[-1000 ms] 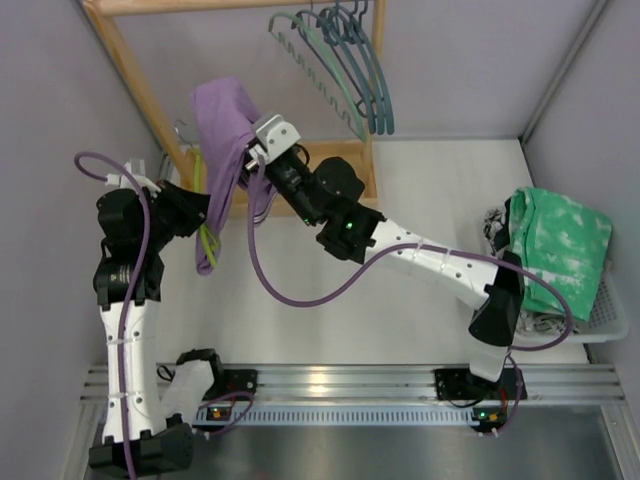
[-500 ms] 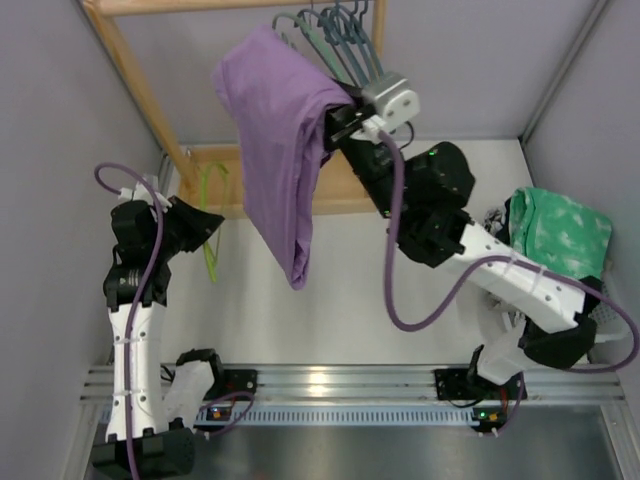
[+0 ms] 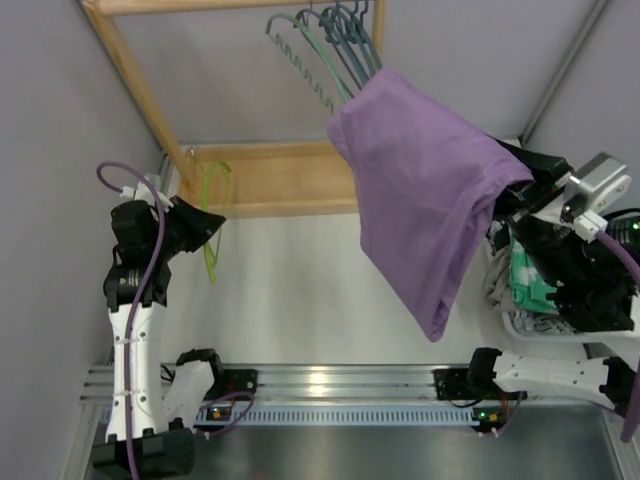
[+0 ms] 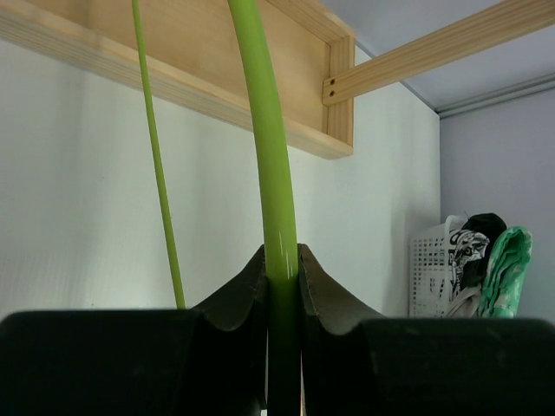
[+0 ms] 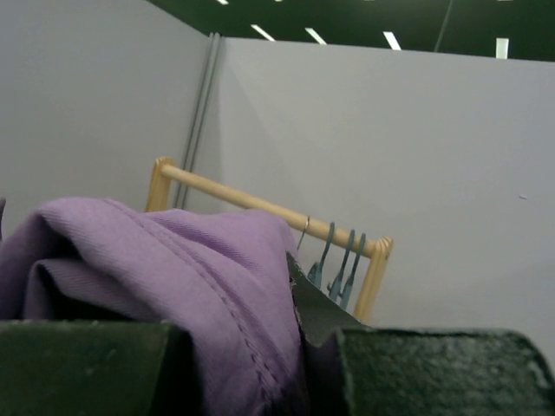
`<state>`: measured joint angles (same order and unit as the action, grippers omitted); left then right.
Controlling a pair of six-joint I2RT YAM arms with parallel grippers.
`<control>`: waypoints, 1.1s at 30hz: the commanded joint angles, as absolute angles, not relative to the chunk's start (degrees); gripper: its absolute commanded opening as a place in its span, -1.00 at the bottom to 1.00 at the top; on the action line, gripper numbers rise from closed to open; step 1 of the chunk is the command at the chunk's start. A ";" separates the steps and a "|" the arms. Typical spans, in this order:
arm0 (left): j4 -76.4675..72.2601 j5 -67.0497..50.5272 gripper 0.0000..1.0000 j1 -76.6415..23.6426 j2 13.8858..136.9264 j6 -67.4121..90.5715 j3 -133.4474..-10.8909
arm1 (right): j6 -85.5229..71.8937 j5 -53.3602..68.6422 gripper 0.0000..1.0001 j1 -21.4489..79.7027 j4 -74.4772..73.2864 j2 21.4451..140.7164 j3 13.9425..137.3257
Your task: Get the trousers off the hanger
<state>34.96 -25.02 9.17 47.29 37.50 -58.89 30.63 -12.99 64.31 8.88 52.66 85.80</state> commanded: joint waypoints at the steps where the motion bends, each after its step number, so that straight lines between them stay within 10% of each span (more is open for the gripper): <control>1: 31.91 -25.84 -1.00 9.14 47.46 36.21 -61.96 | 33.14 -14.67 -1.00 62.94 2.83 46.51 82.45; 17: 31.82 -24.52 -1.00 9.23 48.95 36.56 -62.84 | 23.02 -27.41 -1.00 27.43 -14.58 25.75 78.92; 33: 31.90 -25.49 -1.00 9.23 49.13 38.32 -66.00 | 73.10 -61.43 -1.00 18.19 -1.33 30.67 73.58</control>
